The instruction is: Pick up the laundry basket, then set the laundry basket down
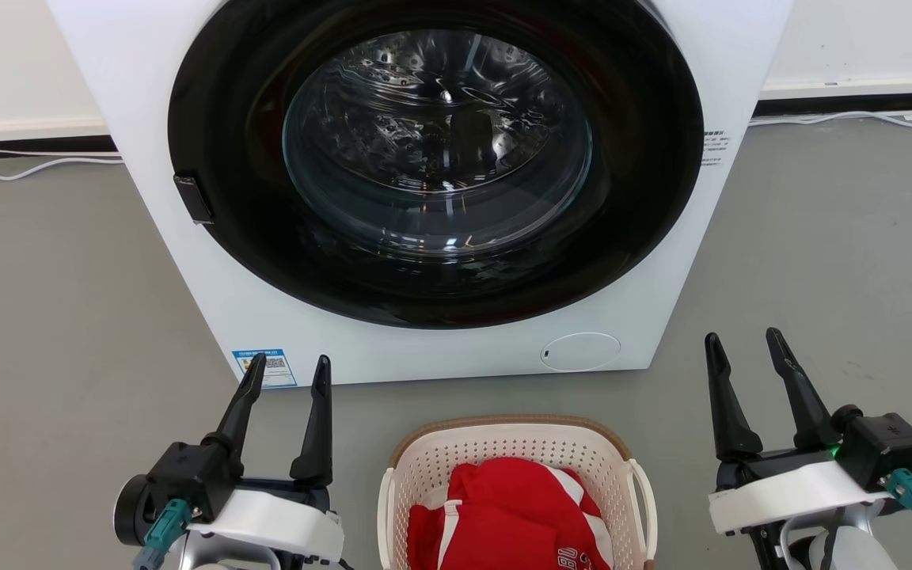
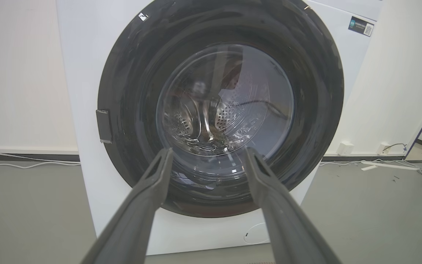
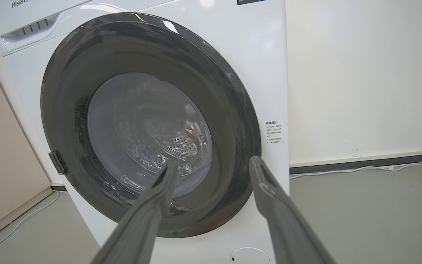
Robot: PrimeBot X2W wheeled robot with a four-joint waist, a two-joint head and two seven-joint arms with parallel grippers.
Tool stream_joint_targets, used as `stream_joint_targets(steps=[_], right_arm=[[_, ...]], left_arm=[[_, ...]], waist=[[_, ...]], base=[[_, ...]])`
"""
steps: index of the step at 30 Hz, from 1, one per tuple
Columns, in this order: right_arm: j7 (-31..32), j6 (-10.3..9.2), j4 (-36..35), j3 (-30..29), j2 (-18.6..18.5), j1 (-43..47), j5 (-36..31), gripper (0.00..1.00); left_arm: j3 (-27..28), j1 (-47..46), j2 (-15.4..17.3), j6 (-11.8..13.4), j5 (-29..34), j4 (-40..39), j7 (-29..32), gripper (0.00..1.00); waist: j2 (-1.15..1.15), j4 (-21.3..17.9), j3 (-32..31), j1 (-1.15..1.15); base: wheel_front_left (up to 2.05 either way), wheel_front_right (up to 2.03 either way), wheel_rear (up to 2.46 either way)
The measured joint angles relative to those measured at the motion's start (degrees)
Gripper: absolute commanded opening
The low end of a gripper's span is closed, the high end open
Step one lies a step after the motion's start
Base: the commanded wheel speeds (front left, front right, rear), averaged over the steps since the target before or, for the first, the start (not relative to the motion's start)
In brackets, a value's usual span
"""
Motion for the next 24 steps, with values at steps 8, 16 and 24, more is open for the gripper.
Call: stream_joint_targets(steps=[8, 16, 24], right_arm=[[0.0, 0.00, 1.0, -0.4, 0.0, 0.0, 0.0, 1.00], [0.0, 0.00, 1.4, -0.7, 0.0, 0.0, 0.0, 1.00], [0.0, 0.00, 1.4, -0.1, 0.0, 0.0, 0.9, 1.00]], left_arm=[[0.5, 0.0, 0.0, 0.0, -0.5, 0.2, 0.0, 1.00], [0.5, 0.0, 0.0, 0.5, -0.6, 0.7, 0.0, 1.00], [0.5, -0.4, 0.0, 0.6, -1.8, 1.6, 0.0, 1.00]], waist=[[0.00, -0.2, 0.1, 0.00], [0.00, -0.2, 0.7, 0.00], [0.00, -1.1, 2.6, 0.00]], base=[[0.00, 0.00, 0.00], [0.00, 0.00, 0.00], [0.00, 0.00, 0.00]])
